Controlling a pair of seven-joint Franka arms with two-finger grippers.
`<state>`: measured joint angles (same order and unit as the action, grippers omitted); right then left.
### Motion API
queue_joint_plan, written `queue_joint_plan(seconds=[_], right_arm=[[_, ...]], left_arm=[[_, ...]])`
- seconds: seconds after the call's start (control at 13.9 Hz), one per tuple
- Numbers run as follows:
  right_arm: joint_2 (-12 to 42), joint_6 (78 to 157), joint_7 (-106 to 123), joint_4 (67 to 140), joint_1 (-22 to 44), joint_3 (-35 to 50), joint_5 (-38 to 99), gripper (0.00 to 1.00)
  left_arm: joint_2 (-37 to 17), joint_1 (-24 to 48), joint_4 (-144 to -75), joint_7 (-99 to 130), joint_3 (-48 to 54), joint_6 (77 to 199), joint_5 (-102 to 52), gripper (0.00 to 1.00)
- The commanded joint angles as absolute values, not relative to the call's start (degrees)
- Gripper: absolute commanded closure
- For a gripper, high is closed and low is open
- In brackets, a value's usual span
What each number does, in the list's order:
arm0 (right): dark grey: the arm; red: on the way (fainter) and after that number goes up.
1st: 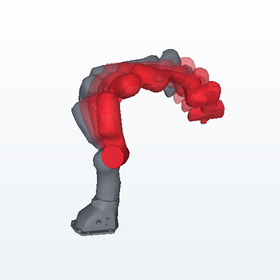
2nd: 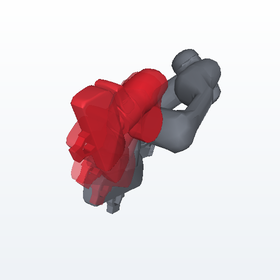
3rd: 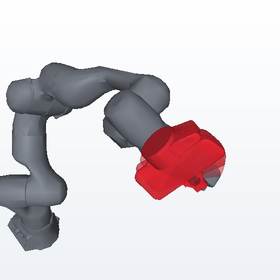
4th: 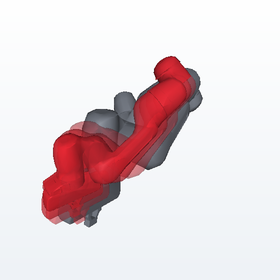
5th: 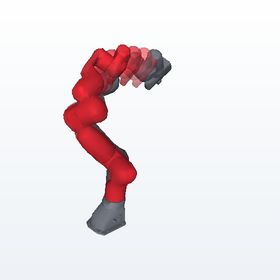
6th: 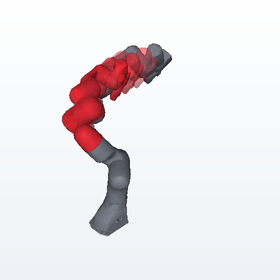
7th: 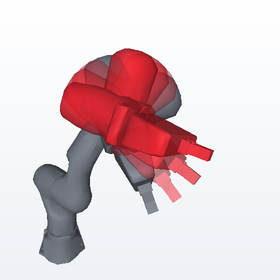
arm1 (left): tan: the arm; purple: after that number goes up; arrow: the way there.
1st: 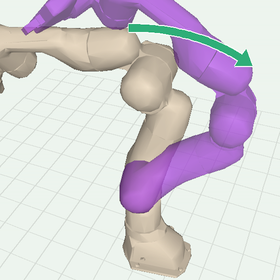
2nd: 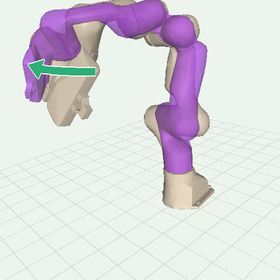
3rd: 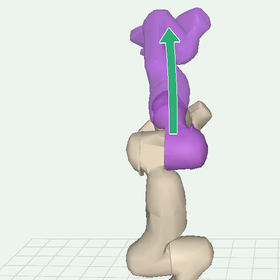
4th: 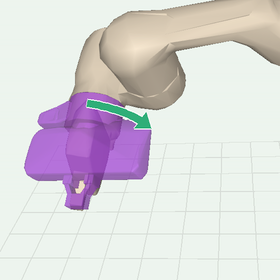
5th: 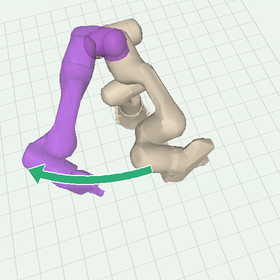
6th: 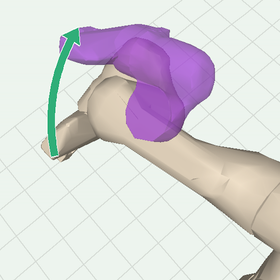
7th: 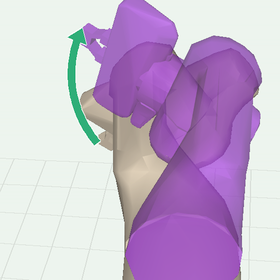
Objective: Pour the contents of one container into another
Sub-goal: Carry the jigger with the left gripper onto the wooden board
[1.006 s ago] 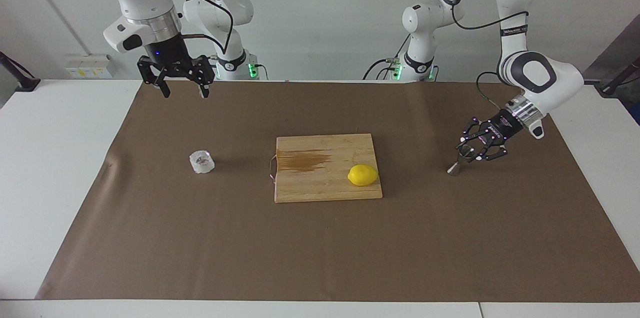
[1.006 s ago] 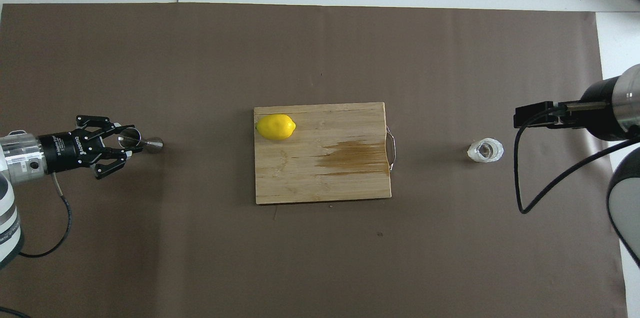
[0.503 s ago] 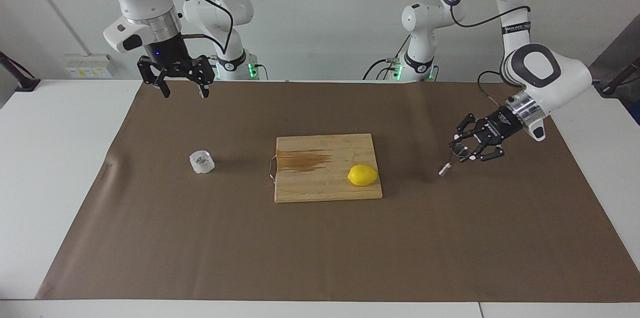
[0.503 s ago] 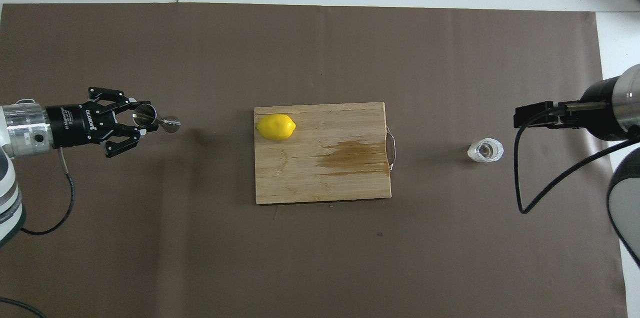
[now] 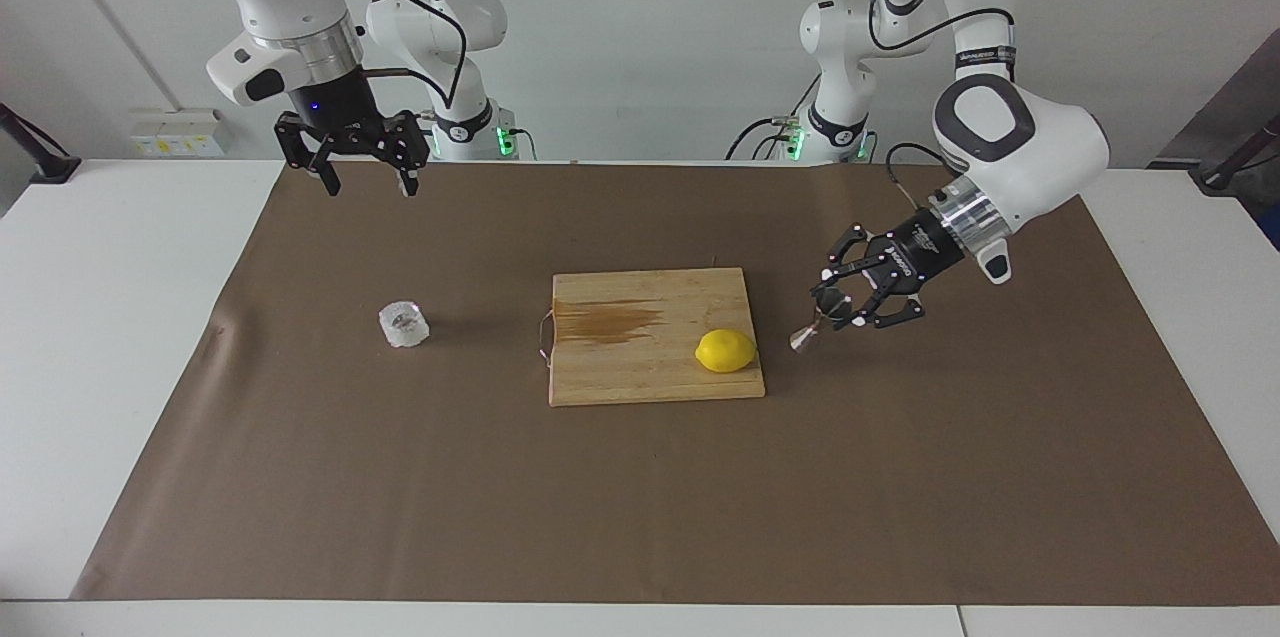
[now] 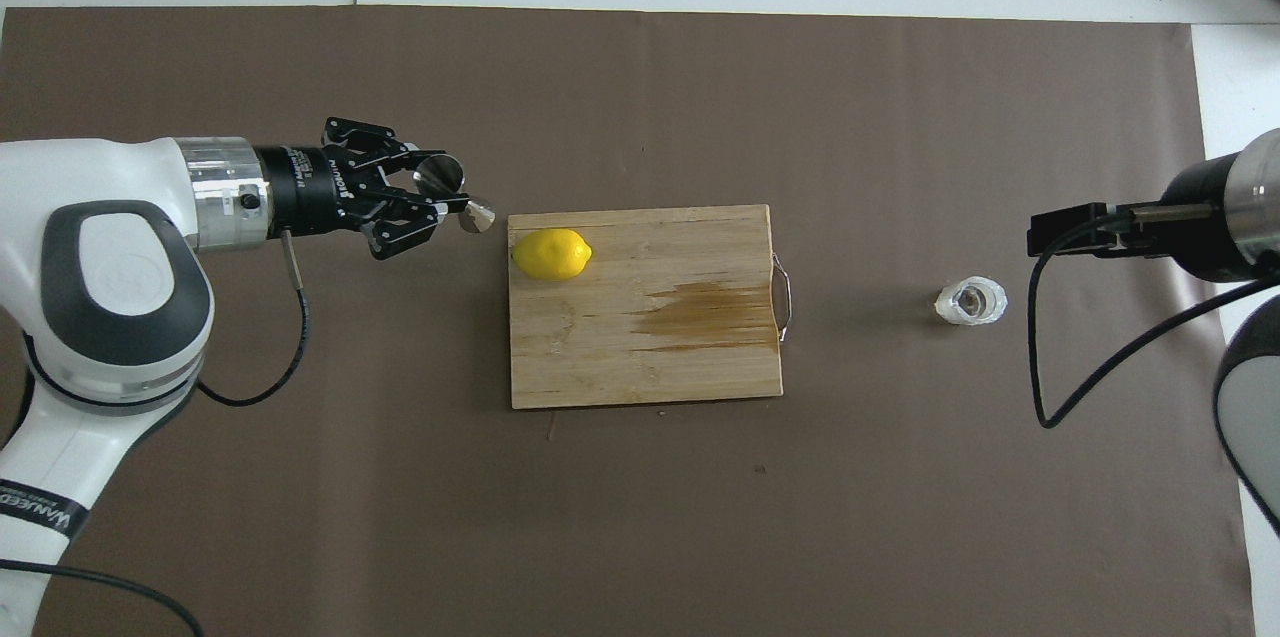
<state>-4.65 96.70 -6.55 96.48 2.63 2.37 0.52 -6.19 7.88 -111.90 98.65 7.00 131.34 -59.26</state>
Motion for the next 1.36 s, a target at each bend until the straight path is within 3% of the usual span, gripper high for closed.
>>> queue_joint_plan(seconds=[0.0,0.14,0.5,1.08,1.22,1.29], right_arm=[[-5.98,97.47,-5.54,98.09,2.11,2.46,0.44,0.0],[-5.98,97.47,-5.54,98.09,2.11,2.46,0.35,0.0],[-5.98,97.47,-5.54,98.0,2.02,2.46,0.35,0.0],[-6.06,95.29,-5.8,98.0,2.02,2.46,0.44,0.0],[-6.15,93.96,-5.54,98.0,2.11,2.46,0.44,0.0],[-6.07,94.04,-5.45,97.91,2.11,2.46,0.35,0.0]], left_arm=[[-9.22,20.08,-110.65,107.64,6.15,146.0,-58.01,1.0],[-11.5,28.96,-112.14,112.74,6.24,159.81,-58.53,1.0],[-15.82,38.57,-111.53,113.91,6.42,171.8,-65.81,1.0],[-19.51,44.91,-112.06,113.55,6.94,180.78,-67.32,1.0],[-19.51,44.91,-111.97,113.55,6.94,180.7,-67.59,0.81],[-19.6,45.0,-112.06,113.55,6.94,180.79,-67.94,0.79]])
